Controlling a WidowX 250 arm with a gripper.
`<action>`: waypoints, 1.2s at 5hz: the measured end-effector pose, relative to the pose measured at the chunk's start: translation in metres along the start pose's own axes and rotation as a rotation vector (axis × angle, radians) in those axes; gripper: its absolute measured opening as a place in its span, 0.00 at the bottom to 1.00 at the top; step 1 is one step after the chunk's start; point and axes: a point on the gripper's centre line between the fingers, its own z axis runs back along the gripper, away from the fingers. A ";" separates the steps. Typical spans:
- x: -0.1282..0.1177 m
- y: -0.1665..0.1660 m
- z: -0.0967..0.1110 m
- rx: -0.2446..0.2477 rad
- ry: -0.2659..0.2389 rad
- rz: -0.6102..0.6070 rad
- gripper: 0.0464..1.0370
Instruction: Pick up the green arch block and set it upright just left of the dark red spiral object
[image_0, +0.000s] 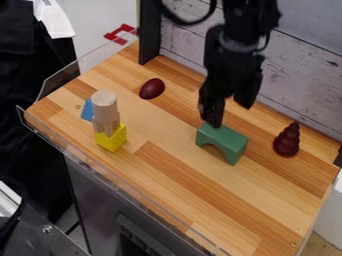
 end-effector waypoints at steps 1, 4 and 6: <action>0.010 0.005 0.023 -0.034 0.058 -0.105 0.96; 0.037 0.063 0.018 0.013 0.271 -0.828 0.96; 0.045 0.044 0.007 0.155 0.218 -1.295 0.96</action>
